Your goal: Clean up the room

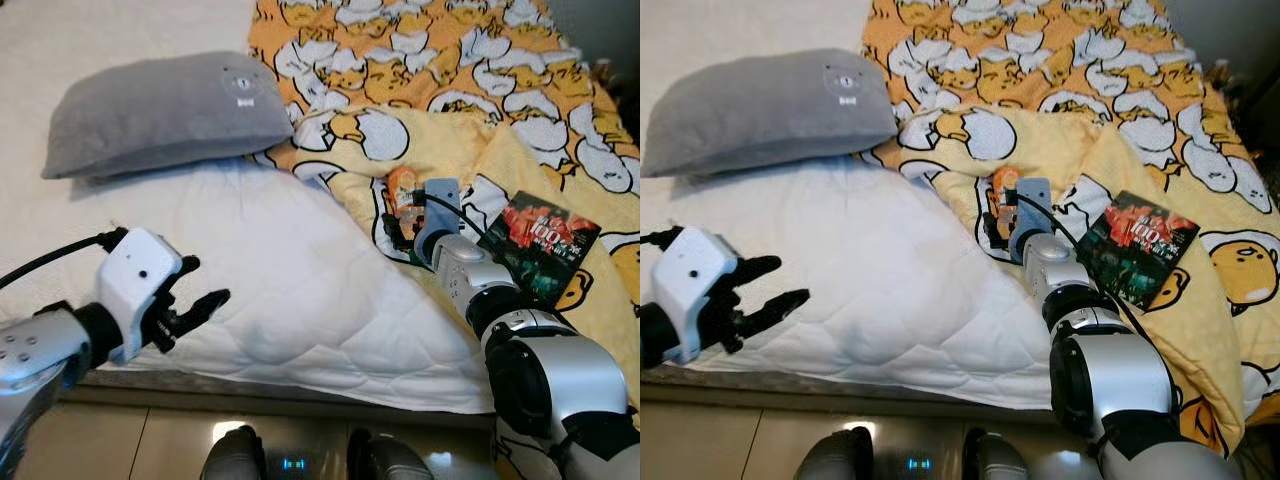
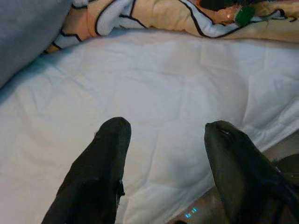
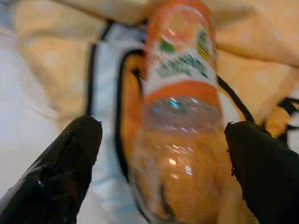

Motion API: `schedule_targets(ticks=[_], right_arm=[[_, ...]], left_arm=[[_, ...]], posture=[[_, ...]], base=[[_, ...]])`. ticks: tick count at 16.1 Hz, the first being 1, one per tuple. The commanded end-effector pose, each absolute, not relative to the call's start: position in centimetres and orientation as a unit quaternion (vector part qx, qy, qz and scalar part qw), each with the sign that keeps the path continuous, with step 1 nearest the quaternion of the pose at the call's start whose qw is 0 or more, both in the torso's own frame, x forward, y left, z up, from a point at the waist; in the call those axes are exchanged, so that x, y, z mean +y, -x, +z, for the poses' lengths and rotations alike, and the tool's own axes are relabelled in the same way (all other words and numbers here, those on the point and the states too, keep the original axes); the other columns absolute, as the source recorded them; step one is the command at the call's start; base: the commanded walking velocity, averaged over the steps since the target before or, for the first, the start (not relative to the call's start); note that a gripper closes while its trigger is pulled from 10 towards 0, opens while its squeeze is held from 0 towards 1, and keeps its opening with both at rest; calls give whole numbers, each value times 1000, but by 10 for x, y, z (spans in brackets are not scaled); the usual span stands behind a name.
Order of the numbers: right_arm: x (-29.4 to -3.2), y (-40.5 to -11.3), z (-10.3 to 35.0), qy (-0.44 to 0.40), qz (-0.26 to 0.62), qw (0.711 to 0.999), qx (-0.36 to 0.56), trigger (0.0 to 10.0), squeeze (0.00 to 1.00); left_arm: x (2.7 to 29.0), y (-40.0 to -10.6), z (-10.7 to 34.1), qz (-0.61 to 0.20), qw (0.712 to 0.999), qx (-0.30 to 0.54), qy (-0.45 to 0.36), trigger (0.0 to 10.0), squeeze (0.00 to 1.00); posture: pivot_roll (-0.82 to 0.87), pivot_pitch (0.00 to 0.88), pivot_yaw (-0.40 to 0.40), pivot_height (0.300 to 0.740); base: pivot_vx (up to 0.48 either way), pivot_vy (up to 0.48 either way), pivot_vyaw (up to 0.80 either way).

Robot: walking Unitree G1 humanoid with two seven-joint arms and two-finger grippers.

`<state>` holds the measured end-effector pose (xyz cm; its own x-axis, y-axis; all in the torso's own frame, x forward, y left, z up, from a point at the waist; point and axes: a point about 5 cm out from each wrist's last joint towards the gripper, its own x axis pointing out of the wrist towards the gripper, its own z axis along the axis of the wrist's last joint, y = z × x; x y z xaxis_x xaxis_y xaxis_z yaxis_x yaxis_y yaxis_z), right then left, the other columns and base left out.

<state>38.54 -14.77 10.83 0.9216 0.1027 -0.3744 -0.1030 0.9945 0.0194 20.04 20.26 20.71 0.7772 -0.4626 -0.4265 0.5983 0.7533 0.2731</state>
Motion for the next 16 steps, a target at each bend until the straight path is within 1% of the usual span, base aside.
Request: schedule_targets(ticks=[1,5,6,7,8,9,16], right_arm=[[-155,-387,111,20,33,981,191,10000,0],[-156,-388,113,10,28,981,194,10000,0],[-157,-388,114,9,27,981,193,6000,0],[-157,-388,114,9,26,981,193,3098,0],[-158,-389,115,7,24,981,194,745,0],[-161,-389,115,10,19,980,198,0,0],[-167,-386,110,17,12,978,209,0,0]], left_arm=[[201,-195,211,-296,917,170,-207,10000,0],[201,-188,223,-303,913,178,-209,10000,0],[202,-185,224,-303,912,181,-210,10000,0],[203,-184,226,-303,911,182,-211,10000,0],[204,-181,227,-303,910,184,-213,10000,0],[205,-178,229,-303,910,188,-213,10000,0],[203,-173,232,-306,909,195,-205,10000,0]], posture=[[236,251,-49,740],[281,271,-38,740],[293,271,-36,740],[298,271,-37,740],[303,270,-37,740],[306,272,-38,740],[312,274,-36,740]], base=[[0,0,0],[0,0,0],[0,0,0],[0,0,0],[0,0,0],[0,0,0],[0,0,0]])
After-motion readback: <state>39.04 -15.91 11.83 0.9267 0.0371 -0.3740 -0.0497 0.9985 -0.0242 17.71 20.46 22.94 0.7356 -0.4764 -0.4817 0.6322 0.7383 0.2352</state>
